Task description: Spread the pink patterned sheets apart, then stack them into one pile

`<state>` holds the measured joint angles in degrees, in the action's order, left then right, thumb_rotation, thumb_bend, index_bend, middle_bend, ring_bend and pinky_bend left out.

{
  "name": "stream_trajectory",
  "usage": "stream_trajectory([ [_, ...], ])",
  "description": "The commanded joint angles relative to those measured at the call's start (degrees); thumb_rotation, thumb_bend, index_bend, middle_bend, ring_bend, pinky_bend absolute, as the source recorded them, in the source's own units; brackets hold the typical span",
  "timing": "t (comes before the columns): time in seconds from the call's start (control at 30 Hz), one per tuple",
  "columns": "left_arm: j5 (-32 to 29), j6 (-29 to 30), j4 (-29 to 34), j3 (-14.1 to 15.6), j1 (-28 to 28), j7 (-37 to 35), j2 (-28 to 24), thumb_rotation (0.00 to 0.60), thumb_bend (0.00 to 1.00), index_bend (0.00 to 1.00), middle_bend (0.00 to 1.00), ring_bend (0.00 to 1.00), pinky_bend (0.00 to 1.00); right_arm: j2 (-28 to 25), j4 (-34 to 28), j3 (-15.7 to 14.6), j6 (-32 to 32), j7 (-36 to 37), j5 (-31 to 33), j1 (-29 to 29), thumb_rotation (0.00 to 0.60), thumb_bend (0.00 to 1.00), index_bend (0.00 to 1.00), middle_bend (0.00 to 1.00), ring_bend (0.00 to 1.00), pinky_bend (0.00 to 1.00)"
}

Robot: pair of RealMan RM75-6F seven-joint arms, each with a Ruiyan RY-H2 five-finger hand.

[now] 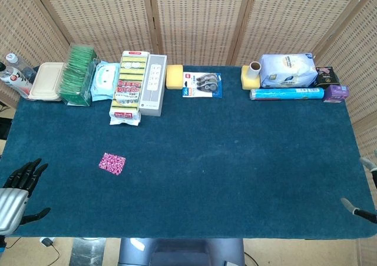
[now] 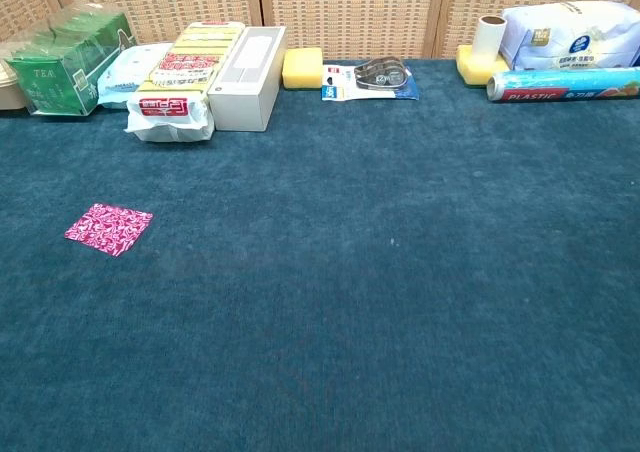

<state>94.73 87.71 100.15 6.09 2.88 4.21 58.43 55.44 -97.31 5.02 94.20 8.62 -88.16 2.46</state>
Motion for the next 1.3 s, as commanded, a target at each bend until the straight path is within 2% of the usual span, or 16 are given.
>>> stream_trajectory([
  [0.03, 0.5, 0.3, -0.2, 0.1, -0.3, -0.3, -0.1, 0.6, 0.12, 0.0, 0.0, 0.0, 0.1, 0.7, 0.2, -0.3, 0.0, -3.7, -1.0, -0.3, 0.6, 0.0, 0.16, 0.01, 0.0, 0.01],
  [0.33, 1.5, -0.4, -0.4, 0.2, -0.1, -0.9, -0.2, 0.6, 0.12, 0.0, 0.0, 0.0, 0.1, 1.0, -0.2, -0.2, 0.4, -3.0, -1.0, -0.2, 0.6, 0.0, 0.16, 0.01, 0.0, 0.02],
  [0.5, 2.5, -4.0, 0.6, 0.8, 1.6, -0.1, -0.2, 0.6, 0.12, 0.0, 0.0, 0.0, 0.1, 0.6, -0.4, 0.0, 0.8, -1.1, -0.3, 0.1, 0.6, 0.0, 0.16, 0.01, 0.0, 0.01],
  [0.63, 2.5, -10.1, 1.9, 0.8, 4.7, 1.8, 0.1, 0.6, 0.12, 0.0, 0.0, 0.0, 0.1, 0.4, -0.2, -0.2, 0.0, 0.2, -0.4, -0.1, 0.6, 0.0, 0.16, 0.01, 0.0, 0.02],
  [0.8, -2.9, -21.4, 3.5, -0.5, 10.1, 4.0, 1.0, 0.6, 0.06, 0.0, 0.0, 0.0, 0.1, 0.0, -0.2, -0.3, -1.5, 2.1, 0.3, -0.5, 0.6, 0.0, 0.17, 0.01, 0.0, 0.01],
  [0.97, -6.8, -26.5, 2.7, -2.5, 13.3, 8.9, 3.0, 0.6, 0.01, 0.0, 0.01, 0.0, 0.1, -0.9, -0.6, -0.6, -2.5, 3.6, 0.7, -0.6, 0.6, 0.0, 0.18, 0.0, 0.0, 0.01],
  [1.03, -10.8, -29.1, 3.1, -3.6, 14.7, 12.5, 3.2, 0.6, 0.01, 0.0, 0.07, 0.01, 0.11, -1.0, -0.6, -0.6, -2.5, 4.0, 0.7, -0.6, 0.6, 0.0, 0.18, 0.0, 0.0, 0.01],
  [1.1, -15.4, -31.4, 3.9, -4.9, 16.3, 16.9, 3.4, 0.6, 0.01, 0.0, 0.18, 0.08, 0.17, -1.1, -0.5, -0.6, -2.4, 4.5, 0.5, -0.6, 0.6, 0.0, 0.18, 0.0, 0.0, 0.01],
  [1.17, -19.3, -32.4, 4.2, -6.1, 17.7, 21.0, 3.9, 0.6, 0.01, 0.0, 0.23, 0.13, 0.22, -1.2, -0.4, -0.6, -2.3, 5.0, 0.4, -0.6, 0.6, 0.0, 0.19, 0.0, 0.0, 0.01],
  [1.3, -25.6, -33.4, 4.6, -7.4, 19.7, 26.5, 4.7, 0.6, 0.01, 0.0, 0.37, 0.25, 0.25, -1.2, -0.1, -0.5, -2.5, 5.9, 0.5, -0.7, 0.6, 0.0, 0.19, 0.0, 0.0, 0.01],
])
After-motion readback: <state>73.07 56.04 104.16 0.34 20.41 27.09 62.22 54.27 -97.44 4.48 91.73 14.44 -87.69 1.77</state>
